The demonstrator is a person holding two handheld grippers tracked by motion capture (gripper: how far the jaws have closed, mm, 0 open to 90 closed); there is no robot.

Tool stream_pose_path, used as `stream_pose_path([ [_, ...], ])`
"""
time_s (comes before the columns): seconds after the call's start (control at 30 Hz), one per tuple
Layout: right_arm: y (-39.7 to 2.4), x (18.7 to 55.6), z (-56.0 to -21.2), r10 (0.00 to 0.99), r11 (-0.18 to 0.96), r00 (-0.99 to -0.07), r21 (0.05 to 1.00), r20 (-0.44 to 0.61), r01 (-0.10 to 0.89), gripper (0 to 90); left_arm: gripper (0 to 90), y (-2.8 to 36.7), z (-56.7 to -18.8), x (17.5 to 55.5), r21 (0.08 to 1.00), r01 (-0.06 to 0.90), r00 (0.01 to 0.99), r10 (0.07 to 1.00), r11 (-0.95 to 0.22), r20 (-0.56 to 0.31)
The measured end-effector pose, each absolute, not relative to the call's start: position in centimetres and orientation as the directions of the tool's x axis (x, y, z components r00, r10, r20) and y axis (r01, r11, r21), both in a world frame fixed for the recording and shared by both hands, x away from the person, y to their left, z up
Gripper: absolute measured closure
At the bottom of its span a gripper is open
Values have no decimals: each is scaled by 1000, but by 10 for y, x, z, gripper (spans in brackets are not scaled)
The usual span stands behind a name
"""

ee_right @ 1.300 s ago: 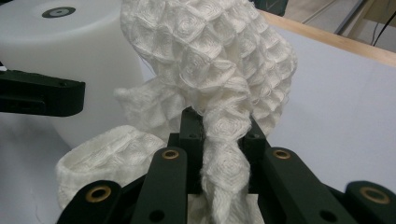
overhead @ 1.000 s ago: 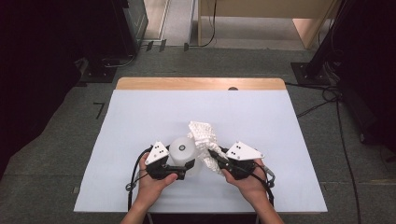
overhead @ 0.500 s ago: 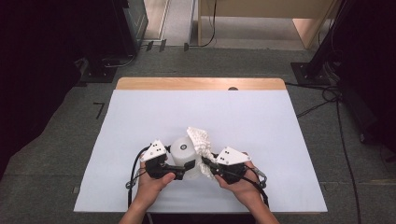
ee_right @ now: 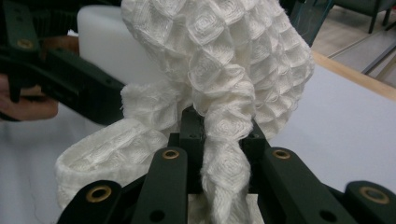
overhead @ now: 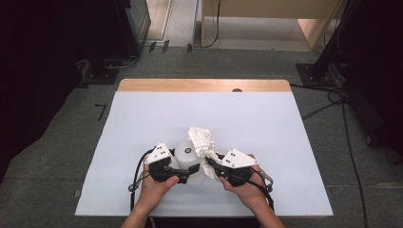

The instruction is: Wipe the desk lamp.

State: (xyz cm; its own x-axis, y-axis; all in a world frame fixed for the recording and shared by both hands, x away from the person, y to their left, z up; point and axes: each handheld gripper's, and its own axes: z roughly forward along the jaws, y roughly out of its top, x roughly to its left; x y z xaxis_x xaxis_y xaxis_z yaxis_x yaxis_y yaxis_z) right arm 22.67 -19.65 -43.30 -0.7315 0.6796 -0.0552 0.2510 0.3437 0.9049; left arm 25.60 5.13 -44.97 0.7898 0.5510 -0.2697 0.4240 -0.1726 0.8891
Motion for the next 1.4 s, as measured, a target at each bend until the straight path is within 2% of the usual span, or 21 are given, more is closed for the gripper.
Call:
stream_pose_path([
  [0.1,-196,229,-439,666,360,-745,891,-36,278,773,86,56,-448,257,894,422,785,554,-152,-277],
  [0.33,-179,231,-460,598,494,-800,805,-40,329,772,87,78,-442,262,901,429,740,596,-61,-312],
  [0.53,-180,229,-449,638,424,-769,847,-29,320,773,87,67,-447,259,896,427,764,579,-123,-284],
  [0.73,-196,229,-438,705,305,-709,908,-12,288,770,87,50,-448,254,900,400,799,547,-174,-250],
  [0.83,-194,232,-447,692,325,-722,889,8,321,770,87,54,-448,256,900,401,791,560,-171,-246],
  [0.9,-188,233,-456,669,376,-743,858,11,351,770,87,59,-448,258,899,410,779,572,-153,-258],
  [1.0,-181,233,-466,635,451,-772,824,-25,344,767,87,66,-447,260,904,409,767,584,-125,-267],
  [1.1,-184,236,-464,663,427,-749,832,-21,355,768,87,70,-447,261,912,397,764,590,-108,-262],
  [1.2,-197,240,-457,708,365,-707,854,3,370,770,87,67,-448,260,924,354,757,623,-141,-195],
  [1.3,-210,242,-452,750,311,-661,870,22,382,770,87,62,-451,258,936,277,744,664,-218,-66],
  [1.4,-222,243,-448,787,263,-616,886,33,383,768,86,62,-458,259,936,266,740,671,-231,-45],
])
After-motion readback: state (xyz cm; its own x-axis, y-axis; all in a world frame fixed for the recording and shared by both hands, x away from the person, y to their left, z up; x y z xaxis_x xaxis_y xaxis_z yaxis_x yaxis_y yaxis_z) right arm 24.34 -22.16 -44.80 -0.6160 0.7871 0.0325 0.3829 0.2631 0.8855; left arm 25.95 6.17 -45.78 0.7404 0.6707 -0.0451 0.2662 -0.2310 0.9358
